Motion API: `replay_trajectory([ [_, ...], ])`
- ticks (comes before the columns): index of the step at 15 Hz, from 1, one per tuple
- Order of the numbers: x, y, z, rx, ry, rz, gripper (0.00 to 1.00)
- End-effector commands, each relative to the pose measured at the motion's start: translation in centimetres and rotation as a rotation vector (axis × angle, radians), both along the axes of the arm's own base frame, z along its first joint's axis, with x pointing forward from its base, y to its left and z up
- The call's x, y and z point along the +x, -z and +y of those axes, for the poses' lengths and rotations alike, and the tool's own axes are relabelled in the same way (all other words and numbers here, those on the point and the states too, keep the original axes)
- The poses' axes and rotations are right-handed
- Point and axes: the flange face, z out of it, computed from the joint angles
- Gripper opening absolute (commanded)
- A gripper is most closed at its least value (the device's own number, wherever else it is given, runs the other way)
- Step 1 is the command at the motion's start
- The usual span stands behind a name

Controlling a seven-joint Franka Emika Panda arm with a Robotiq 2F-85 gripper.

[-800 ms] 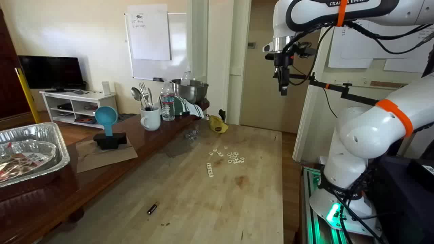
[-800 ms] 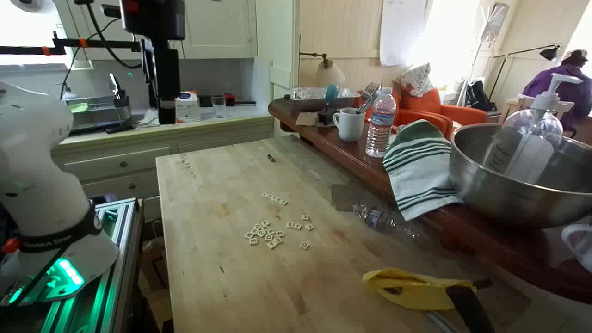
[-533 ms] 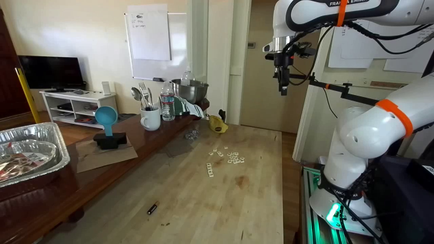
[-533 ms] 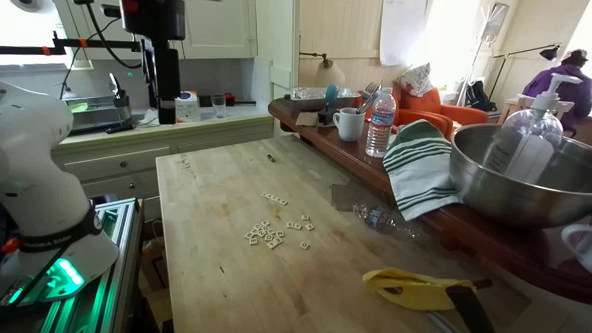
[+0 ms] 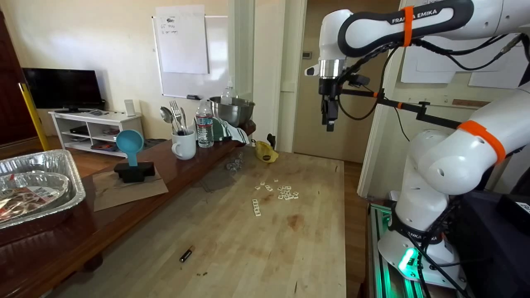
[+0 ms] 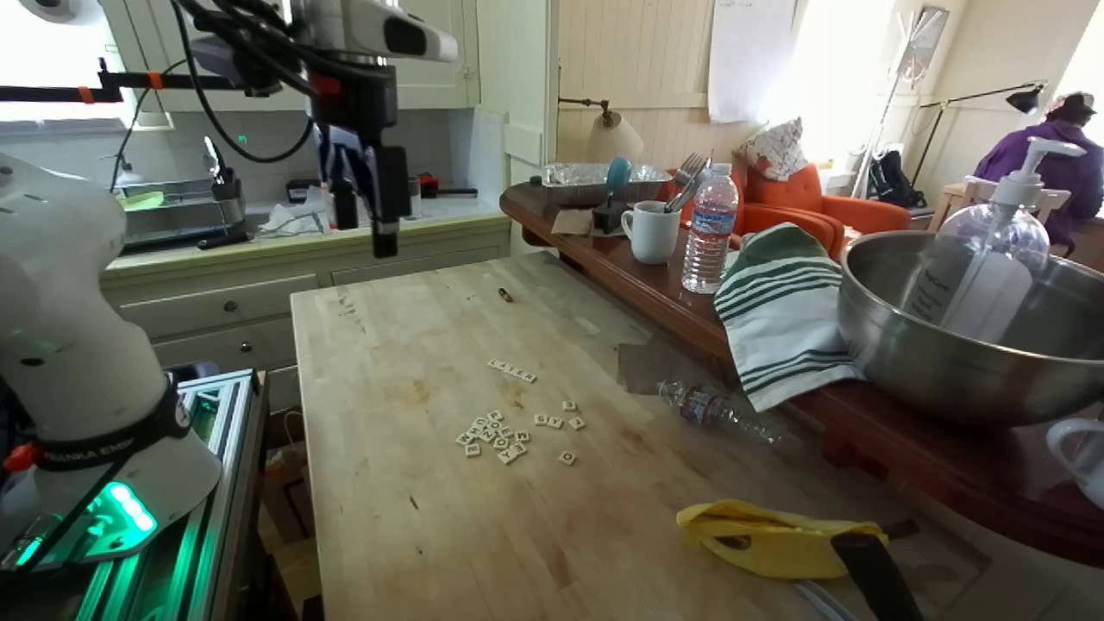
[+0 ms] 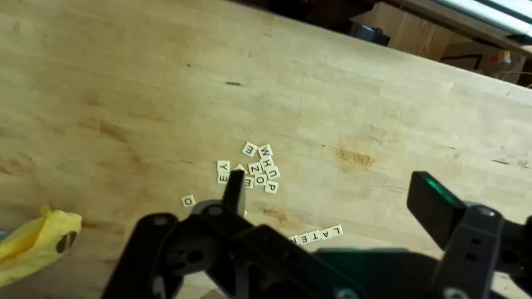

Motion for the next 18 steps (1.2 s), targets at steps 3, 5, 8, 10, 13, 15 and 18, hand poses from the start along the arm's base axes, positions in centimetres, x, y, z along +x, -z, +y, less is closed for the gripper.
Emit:
replay_trajectory([
  [3,3.5,6.7,4.3,0.091,-0.125,-0.049,1.0],
  [5,3.0,5.9,4.0,0.071,-0.108,-0.042,1.0],
  [8,3.9,7.6,4.7,0.08,-0.129,0.005,1.0],
  [10,4.0,7.7,4.7,0.081,-0.132,0.009,1.0],
  [13,4.6,12.1,5.9,0.075,-0.075,-0.01,1.0],
  [15,5.2,14.4,7.0,0.093,-0.07,-0.071,1.0],
  [18,7.6,17.2,8.4,0.13,-0.061,-0.172,1.0],
])
